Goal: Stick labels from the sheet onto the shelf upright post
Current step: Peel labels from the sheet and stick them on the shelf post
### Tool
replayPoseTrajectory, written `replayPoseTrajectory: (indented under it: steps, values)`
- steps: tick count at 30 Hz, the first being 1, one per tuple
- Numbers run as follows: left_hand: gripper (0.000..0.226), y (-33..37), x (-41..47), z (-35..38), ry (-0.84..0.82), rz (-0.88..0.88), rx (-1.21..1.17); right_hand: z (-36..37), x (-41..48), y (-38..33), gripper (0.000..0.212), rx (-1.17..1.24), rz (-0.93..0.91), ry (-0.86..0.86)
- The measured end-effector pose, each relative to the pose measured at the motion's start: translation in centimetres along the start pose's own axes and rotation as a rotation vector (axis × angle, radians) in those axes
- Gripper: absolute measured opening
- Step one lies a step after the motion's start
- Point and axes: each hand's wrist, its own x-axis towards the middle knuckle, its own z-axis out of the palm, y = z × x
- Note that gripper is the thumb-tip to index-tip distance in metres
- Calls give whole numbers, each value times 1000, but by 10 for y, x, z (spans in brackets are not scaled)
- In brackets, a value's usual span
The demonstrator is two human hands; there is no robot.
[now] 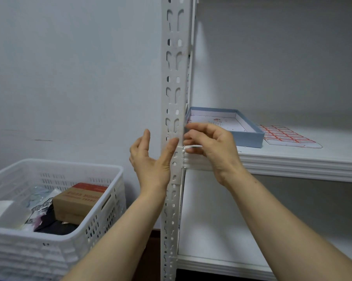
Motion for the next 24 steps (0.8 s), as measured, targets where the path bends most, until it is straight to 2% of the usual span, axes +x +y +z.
replayPoseTrajectory:
  steps: [4, 8, 13, 20, 24]
  values:
    - [86, 13, -3, 7, -39, 90, 49, -10, -9, -14, 13, 6, 10, -137]
    - [65, 11, 2, 6, -21, -39, -75, -17, -5, -14, 10, -50, -8, -47]
    - [49, 10, 19, -2, -78, -166, -222, -7, 11, 3, 23, -238, 23, 28]
    - [27, 11, 34, -13, -173, 9, -72, 6, 21, 10, 21, -311, -26, 42]
    - [27, 13, 34, -12, -161, 53, -52, 7, 21, 11, 21, -304, -42, 51]
